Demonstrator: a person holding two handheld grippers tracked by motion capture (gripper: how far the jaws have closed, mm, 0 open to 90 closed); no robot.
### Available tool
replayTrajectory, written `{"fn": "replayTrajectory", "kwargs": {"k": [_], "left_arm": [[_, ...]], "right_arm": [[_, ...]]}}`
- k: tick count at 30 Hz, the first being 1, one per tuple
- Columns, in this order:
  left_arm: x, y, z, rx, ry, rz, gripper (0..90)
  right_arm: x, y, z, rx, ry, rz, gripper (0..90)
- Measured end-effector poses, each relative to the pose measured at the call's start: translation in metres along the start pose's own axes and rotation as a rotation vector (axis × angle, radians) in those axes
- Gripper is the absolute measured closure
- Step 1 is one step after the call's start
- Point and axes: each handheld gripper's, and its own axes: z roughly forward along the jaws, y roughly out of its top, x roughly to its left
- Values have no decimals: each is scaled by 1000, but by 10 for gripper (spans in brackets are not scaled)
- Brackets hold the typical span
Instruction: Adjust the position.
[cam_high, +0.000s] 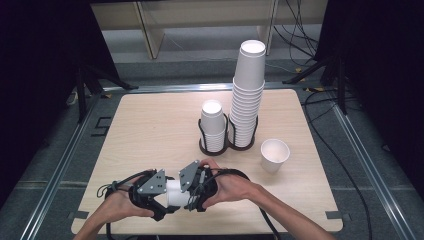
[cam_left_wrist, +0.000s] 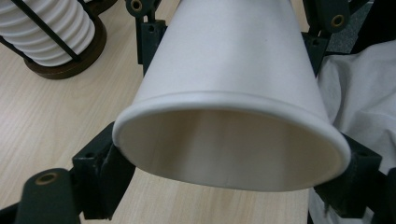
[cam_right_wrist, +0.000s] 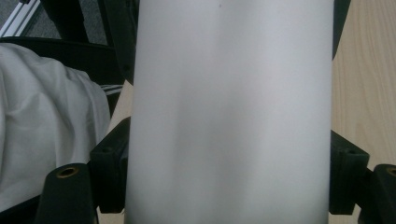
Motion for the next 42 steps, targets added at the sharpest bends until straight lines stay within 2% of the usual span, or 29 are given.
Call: {"fn": "replayTrajectory", "kwargs": {"k": [6,8,10,11,12,13,14,15,16,18,20,22,23,24,25,26,27,28,29,31,35,36,37,39,42], "left_arm": [[0,0,0,1,-4,0,167],[0,0,0,3,0,1,165],[0,-1,0,-4,4,-3,158],[1,-1,1,-10,3,-7,156],[0,-1,1,-28,4,-23,151],[1,-1,0,-29,8,-13,144],[1,-1,0,-57,12,-35,134],[1,-2,0,-84,17,-43,124],[2,-3,1,-111,16,-50,117],[4,-3,-2,-104,11,-38,115],[4,-3,-3,-122,16,-40,112],[4,-3,-4,-139,12,-50,111],[5,-4,-5,-146,12,-42,112],[5,-5,-6,-165,12,-51,114],[5,-5,-7,-177,14,-61,114],[6,-6,-8,-189,15,-54,113],[6,-6,-9,-208,10,-67,112],[7,-7,-9,-233,10,-80,112],[7,-8,-11,-244,14,-88,112],[9,-10,-13,-287,9,-112,114],[11,-16,-16,-345,33,-134,146],[12,-17,-17,-359,44,-146,145],[13,-19,-16,-391,36,-164,147],[14,-21,-17,-417,58,-186,141],[15,-26,-17,-492,51,-227,144]], "right_arm": [[0,0,1,6,0,-6,235],[1,0,1,14,2,14,240],[0,-1,1,5,-2,-9,241],[-1,-1,1,2,-3,-15,242],[-1,-2,1,4,4,1,241],[-1,-2,0,-1,-2,-2,240],[1,-2,-1,-2,8,33,239],[-1,-3,-2,-16,-2,18,238],[-1,-4,-3,-28,-1,31,237],[-2,-7,-5,-51,0,42,237],[-3,-8,-6,-66,-13,26,237],[-3,-10,-7,-68,-18,52,238],[-4,-10,-8,-86,-17,34,238],[-3,-11,-8,-98,-2,47,238],[-4,-12,-9,-103,-33,25,238],[-2,-12,-11,-105,-15,61,238],[-3,-13,-13,-119,-29,50,238],[-4,-14,-15,-118,-36,62,238],[-4,-15,-16,-140,-27,71,238],[-6,-18,-21,-160,-46,76,238],[-6,-25,-29,-238,-32,156,235],[-6,-27,-31,-254,-34,161,235],[-7,-28,-33,-272,-43,172,234],[-8,-29,-36,-309,-53,187,233],[-10,-31,-38,-337,-65,198,232]]}}
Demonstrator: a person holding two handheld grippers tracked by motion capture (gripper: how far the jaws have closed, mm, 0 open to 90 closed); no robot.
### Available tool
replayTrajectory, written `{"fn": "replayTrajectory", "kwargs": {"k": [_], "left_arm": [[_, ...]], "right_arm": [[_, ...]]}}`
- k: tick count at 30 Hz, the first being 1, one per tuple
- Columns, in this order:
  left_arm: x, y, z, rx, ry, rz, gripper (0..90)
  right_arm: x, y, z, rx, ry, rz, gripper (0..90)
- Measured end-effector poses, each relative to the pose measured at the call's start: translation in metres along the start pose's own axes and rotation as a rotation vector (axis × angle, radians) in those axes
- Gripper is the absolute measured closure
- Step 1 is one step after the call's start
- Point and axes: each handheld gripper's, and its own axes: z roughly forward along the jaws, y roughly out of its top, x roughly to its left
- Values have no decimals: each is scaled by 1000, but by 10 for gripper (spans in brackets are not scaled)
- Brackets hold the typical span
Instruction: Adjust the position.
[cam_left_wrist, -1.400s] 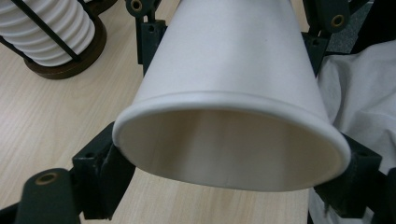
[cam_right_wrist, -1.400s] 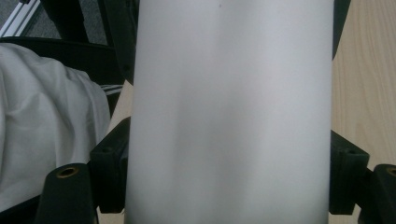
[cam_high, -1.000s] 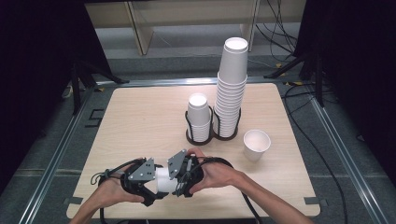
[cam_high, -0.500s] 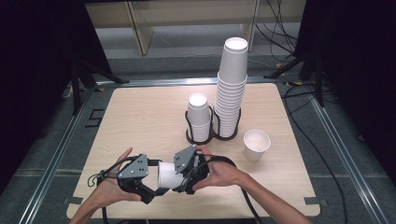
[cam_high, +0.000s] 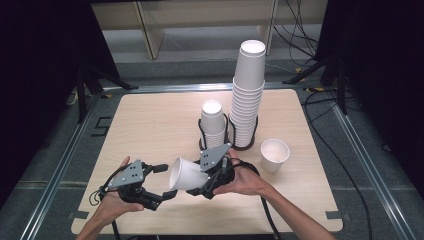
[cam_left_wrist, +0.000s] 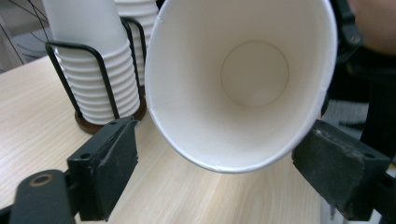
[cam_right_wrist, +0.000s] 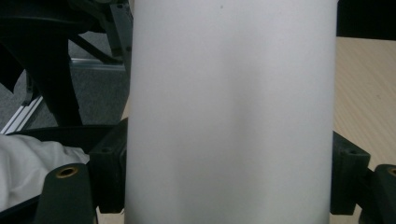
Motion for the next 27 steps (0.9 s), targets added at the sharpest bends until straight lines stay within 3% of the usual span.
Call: {"fn": "replayTrajectory", "kwargs": {"k": [2,10,13,16,17,23,24,27], "left_arm": [[2,-2,1,-23,-26,-27,143],[1,-6,5,-75,-34,-55,120],[0,-6,6,-106,-35,-77,78],[1,-7,10,-140,-62,-111,51],[2,-7,8,-107,-54,-101,38],[0,-9,12,-112,-73,-101,16],[0,-9,12,-96,-66,-98,16],[-1,-9,12,-86,-69,-89,11]], "right_arm": [[-1,0,-2,-20,-6,-2,232],[-1,-3,0,-47,15,26,232],[-1,-3,0,-63,16,16,231],[0,-3,2,-71,33,28,231],[0,-3,2,-72,38,30,231],[1,-4,7,-76,45,11,231],[2,-5,8,-75,60,29,231],[2,-6,10,-77,62,10,230]]}}
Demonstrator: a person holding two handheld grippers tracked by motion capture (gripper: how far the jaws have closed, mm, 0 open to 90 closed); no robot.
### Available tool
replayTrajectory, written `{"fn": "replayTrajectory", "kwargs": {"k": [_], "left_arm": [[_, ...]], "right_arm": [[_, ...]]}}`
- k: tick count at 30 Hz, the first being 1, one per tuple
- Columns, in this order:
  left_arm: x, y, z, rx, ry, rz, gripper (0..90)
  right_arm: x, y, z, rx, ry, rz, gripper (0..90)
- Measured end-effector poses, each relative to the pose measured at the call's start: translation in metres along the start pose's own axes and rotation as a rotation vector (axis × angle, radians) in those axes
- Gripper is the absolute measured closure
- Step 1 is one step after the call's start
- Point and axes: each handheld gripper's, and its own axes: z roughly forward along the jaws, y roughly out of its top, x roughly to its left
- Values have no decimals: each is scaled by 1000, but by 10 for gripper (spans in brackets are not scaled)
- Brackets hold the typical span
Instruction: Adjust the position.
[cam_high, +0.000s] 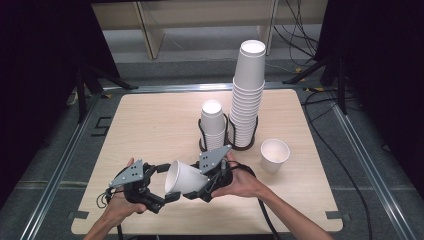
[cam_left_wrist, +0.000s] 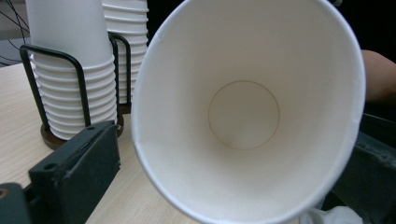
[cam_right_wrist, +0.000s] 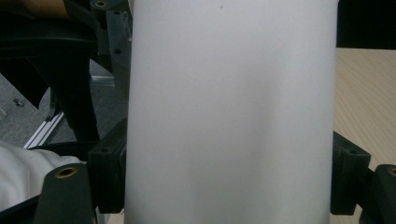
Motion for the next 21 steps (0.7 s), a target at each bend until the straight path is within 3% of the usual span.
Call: {"fn": "replayTrajectory", "kwargs": {"k": [2,3,8,9,10,13,15,21], "left_arm": [[0,-1,2,-15,-17,0,11],[-1,0,1,4,-2,6,14],[-2,0,2,5,-14,15,28],[-1,-1,3,-11,-28,13,36],[-2,0,1,7,-18,17,38],[-2,0,2,-12,-45,21,86],[-3,1,1,10,-30,27,85],[-3,1,0,27,-38,48,110]], "right_arm": [[1,-1,2,4,12,15,231],[1,-2,3,5,15,11,230],[1,-4,8,6,23,3,230],[2,-4,9,7,32,12,230],[2,-4,10,5,34,12,230],[2,-4,11,0,38,13,230],[2,-4,11,2,37,11,230],[2,-6,12,5,49,11,236]]}}
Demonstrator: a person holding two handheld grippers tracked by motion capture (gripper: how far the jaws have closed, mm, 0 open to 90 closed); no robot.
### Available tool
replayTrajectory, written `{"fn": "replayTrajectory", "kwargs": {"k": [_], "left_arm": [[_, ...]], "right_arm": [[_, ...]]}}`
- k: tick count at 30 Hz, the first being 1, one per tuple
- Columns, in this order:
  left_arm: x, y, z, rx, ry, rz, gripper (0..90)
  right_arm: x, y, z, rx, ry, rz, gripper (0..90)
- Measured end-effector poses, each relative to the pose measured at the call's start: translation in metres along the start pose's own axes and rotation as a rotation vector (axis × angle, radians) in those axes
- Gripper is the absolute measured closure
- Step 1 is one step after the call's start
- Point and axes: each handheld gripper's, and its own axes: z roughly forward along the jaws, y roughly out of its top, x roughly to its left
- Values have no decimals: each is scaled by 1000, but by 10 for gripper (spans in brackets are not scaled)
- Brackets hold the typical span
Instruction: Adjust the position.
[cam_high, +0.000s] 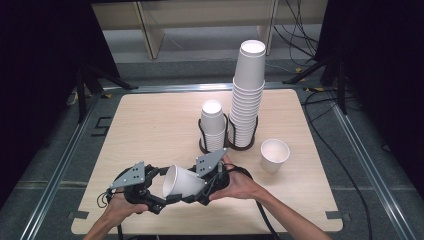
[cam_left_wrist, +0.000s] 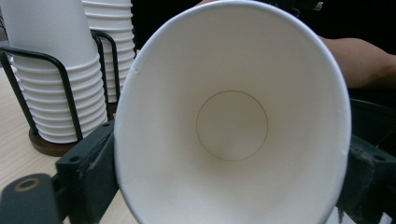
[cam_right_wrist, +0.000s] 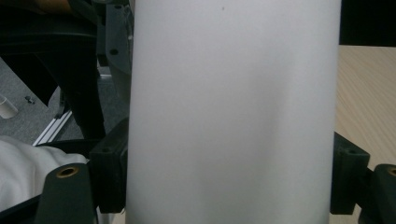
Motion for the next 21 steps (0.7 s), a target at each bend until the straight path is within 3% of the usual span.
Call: {"fn": "replayTrajectory", "kwargs": {"k": [3,5,6,8,9,16,21], "left_arm": [[0,0,0,-22,-17,15,131],[0,1,-3,5,-5,38,146],[0,1,-1,-24,-18,28,150],[0,2,-3,-1,-14,40,157],[-1,2,-3,4,-13,51,163],[-1,1,-1,-4,-20,58,175],[1,4,-7,9,8,66,174]], "right_arm": [[-1,0,0,-6,-6,-19,238],[-1,-1,0,-8,-2,-15,239],[-1,-1,0,-9,-2,-13,239],[-2,-1,1,-13,-3,-22,233],[-1,-1,1,-1,9,3,230],[-1,-1,3,7,11,23,190],[-3,-2,-1,3,-17,38,153]]}}
